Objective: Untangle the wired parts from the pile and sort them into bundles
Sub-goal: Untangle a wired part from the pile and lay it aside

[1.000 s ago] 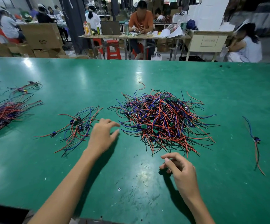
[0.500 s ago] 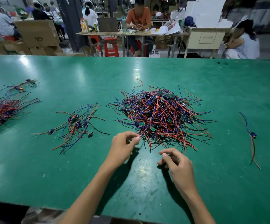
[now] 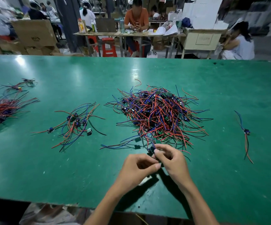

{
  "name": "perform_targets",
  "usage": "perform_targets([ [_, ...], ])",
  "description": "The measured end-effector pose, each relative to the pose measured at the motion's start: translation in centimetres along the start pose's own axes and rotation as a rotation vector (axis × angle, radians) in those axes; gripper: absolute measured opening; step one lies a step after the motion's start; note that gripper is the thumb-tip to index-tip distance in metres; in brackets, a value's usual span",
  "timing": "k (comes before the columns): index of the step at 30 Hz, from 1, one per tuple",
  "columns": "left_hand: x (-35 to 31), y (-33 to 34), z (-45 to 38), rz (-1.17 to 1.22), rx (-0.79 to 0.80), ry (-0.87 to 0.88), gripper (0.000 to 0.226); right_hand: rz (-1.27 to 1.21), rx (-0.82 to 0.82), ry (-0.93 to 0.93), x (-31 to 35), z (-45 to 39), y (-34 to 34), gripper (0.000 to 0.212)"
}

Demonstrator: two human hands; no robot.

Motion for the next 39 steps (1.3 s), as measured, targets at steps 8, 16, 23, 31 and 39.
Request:
perform_targets([
  [8,-0.9,-0.7,-4.8,0.112,-0.217,-0.089,0.024,-0.17,-0.09,-0.104,-0.5,-0.2,-0.2,0.028],
  [16,-3.1,-0.8,-9.6,-0.054,-0.319,-0.02,0.025,-0.149,-0.107,-0.143,-1.0,0.1,-0.3,0.026],
  [23,-4.2,-1.1,-7.7,-0.348,-0.09,-0.194,0.07,-0.347,-0.187,-0.222,-0.6,0.0,-1.1,0.013],
  [31,-5.5,0.5,-4.9,0.286,0.228,-0.33,0.04,-0.511,-0.148,-0.242,-0.3,0.6,-1.8,0.019],
  [39,-6.6,0.5,-4.5,0.227,0.281,-0.329,0.043,-0.527,-0.049,-0.206,-0.2,1.3,-2.4,0.019],
])
Point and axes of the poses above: each hand's wrist, its own z-axis away from the middle knuckle, its own y-axis out of the palm, x = y × z, the point moved 1 cm from there along -z, towards the middle knuckle, and after that the axes turned 7 degrees about -z, right-handed, at the moved point
